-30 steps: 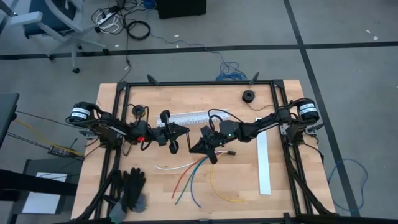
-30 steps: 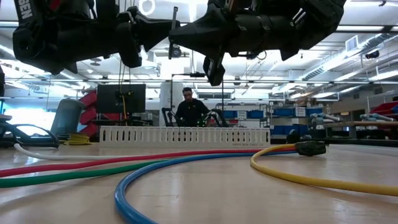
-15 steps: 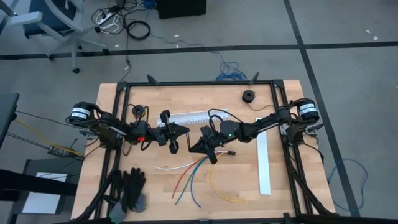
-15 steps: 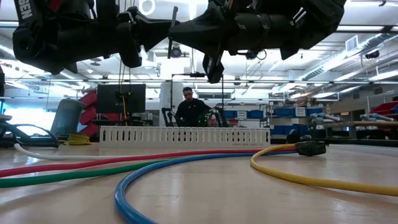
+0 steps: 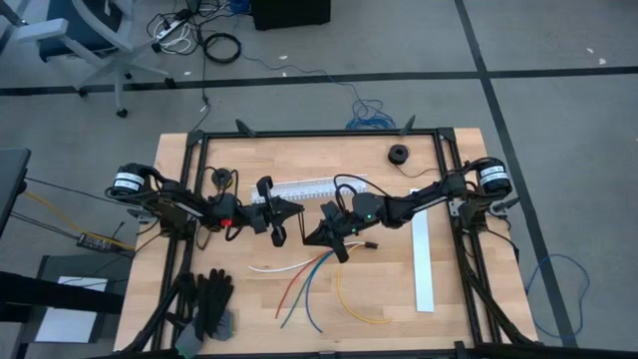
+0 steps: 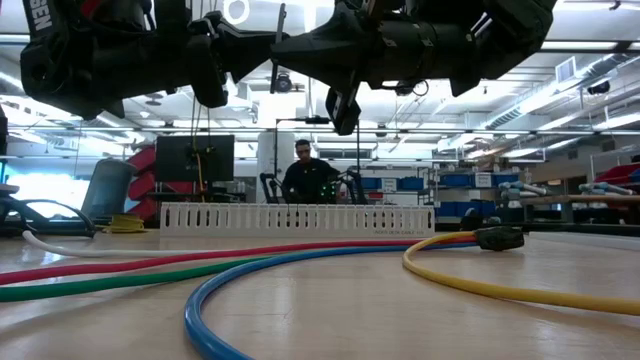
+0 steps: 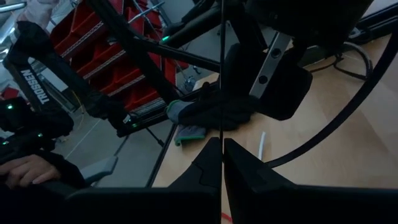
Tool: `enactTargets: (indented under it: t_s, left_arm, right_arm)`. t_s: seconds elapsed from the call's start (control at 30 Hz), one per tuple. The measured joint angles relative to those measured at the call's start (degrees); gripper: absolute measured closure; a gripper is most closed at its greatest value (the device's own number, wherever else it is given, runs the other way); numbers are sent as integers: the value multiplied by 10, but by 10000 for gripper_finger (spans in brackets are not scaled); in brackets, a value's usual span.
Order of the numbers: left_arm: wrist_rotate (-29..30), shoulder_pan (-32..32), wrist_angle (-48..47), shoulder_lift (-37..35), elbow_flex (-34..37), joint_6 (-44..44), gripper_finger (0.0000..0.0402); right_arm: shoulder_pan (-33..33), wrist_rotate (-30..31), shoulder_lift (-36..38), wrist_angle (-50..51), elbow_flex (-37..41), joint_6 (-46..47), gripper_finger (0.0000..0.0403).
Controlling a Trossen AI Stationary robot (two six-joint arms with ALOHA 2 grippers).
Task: Ziptie cables
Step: Insert zip tie on the cable wire
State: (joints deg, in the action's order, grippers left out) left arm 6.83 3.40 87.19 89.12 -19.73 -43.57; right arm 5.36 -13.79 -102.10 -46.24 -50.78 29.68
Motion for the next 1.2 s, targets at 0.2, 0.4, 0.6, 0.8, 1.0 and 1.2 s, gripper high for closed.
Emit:
enactTargets:
  t_s: [0.2, 0.4, 0.6, 0.8, 1.0, 1.2]
  left_arm:
    - [0, 0, -1, 0, 0, 34, 401]
    - [0, 0, -1, 0, 0, 38, 401]
    - [0, 0, -1, 0, 0, 33, 401]
    - [0, 0, -1, 0, 0, 30, 401]
    - [-12, 1, -5, 0, 0, 19, 401]
    - [-15, 1, -10, 0, 0, 14, 401]
  right_arm:
    - [14, -3, 0, 0, 0, 1, 402]
    - [20, -3, 0, 6, 0, 9, 403]
    - [14, 10, 0, 27, 0, 13, 403]
    - [10, 10, 0, 24, 0, 13, 403]
    - [1, 10, 0, 24, 0, 18, 403]
    - [0, 5, 0, 26, 0, 28, 403]
